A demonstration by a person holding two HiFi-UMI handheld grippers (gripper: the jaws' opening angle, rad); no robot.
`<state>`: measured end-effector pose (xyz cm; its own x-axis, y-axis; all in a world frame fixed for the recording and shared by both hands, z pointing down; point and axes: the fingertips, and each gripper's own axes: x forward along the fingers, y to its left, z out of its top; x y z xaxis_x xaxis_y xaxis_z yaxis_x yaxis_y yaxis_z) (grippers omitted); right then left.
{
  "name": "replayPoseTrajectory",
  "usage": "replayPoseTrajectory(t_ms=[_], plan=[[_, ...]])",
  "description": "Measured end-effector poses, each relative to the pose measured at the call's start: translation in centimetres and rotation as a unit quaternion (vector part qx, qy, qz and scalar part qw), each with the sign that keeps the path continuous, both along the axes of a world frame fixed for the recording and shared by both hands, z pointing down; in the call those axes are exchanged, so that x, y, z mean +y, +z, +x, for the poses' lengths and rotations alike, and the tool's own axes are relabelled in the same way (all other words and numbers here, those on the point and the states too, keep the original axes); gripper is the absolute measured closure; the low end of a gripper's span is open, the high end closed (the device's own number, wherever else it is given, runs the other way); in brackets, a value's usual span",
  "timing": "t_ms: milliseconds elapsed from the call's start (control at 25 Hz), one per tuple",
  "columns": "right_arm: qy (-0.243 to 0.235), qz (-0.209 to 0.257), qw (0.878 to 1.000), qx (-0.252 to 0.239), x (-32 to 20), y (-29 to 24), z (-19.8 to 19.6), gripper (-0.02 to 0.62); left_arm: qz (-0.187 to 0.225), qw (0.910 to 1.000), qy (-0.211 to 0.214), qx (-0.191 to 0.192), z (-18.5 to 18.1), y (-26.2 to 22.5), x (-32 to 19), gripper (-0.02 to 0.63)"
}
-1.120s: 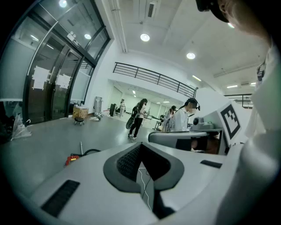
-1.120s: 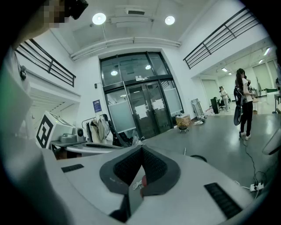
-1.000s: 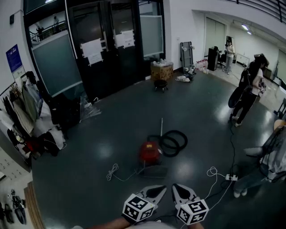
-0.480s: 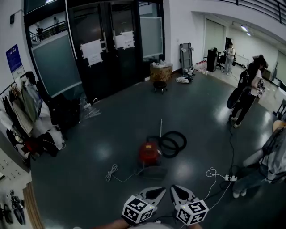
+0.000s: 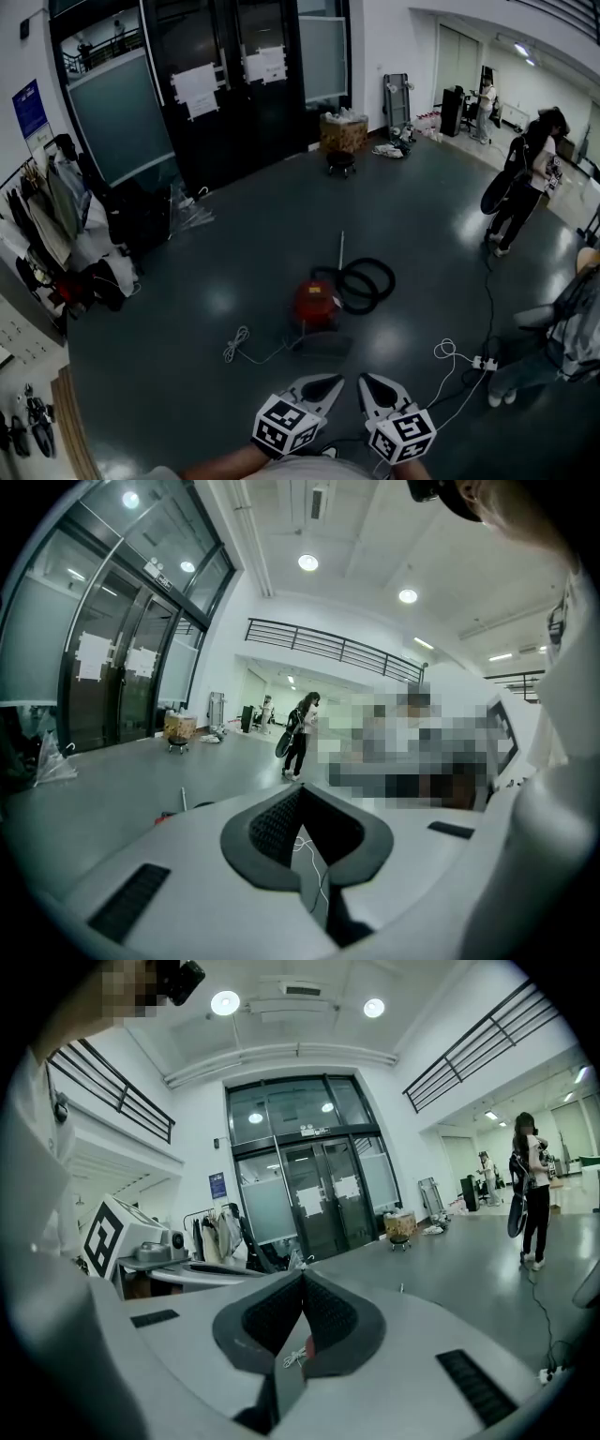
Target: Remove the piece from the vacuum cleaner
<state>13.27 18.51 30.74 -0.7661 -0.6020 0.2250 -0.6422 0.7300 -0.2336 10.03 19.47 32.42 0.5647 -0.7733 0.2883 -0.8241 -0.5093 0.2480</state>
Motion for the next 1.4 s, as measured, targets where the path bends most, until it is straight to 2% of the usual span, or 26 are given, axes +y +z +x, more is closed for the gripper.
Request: replayPoseTrajectory(t_ms=[320, 560, 880, 1080, 1240, 1400], plan=[[-0.009, 0.006, 1.000, 0.000, -2.2, 0.4, -0.9, 0.580, 0.001, 0.9996, -0.027, 0.002, -1.8, 0.4, -1.5, 0.600], [-0.005, 0.001, 1.000, 0.007, -6.2, 1.1, -3.1, 0.580, 0.000, 0.9996, -0.028, 0.007, -4.2, 0.9, -5.7, 0.600], [0.021, -0.012, 1.000, 0.006, -14.7, 2.1, -9.1, 0.580, -0.002, 1.0000, -0.001, -0.001, -10.3, 2.1, -14.6, 0.600], [0.044, 0.002, 0.999, 0.002, -20.4, 1.9, -13.0, 0.580, 0.008, 0.9997, 0.020, -0.012, -14.6, 2.6, -20.2, 0.600], [0.070, 0.011, 0.997, -0.001, -24.8, 2.4, -14.9, 0.580, 0.013, 0.9990, 0.035, -0.023, -17.5, 3.5, -24.4, 0.600], [0.081, 0.008, 0.997, -0.002, -27.6, 3.9, -15.6, 0.580, 0.021, 0.9984, 0.044, -0.029, -18.6, 5.1, -27.7, 0.600]])
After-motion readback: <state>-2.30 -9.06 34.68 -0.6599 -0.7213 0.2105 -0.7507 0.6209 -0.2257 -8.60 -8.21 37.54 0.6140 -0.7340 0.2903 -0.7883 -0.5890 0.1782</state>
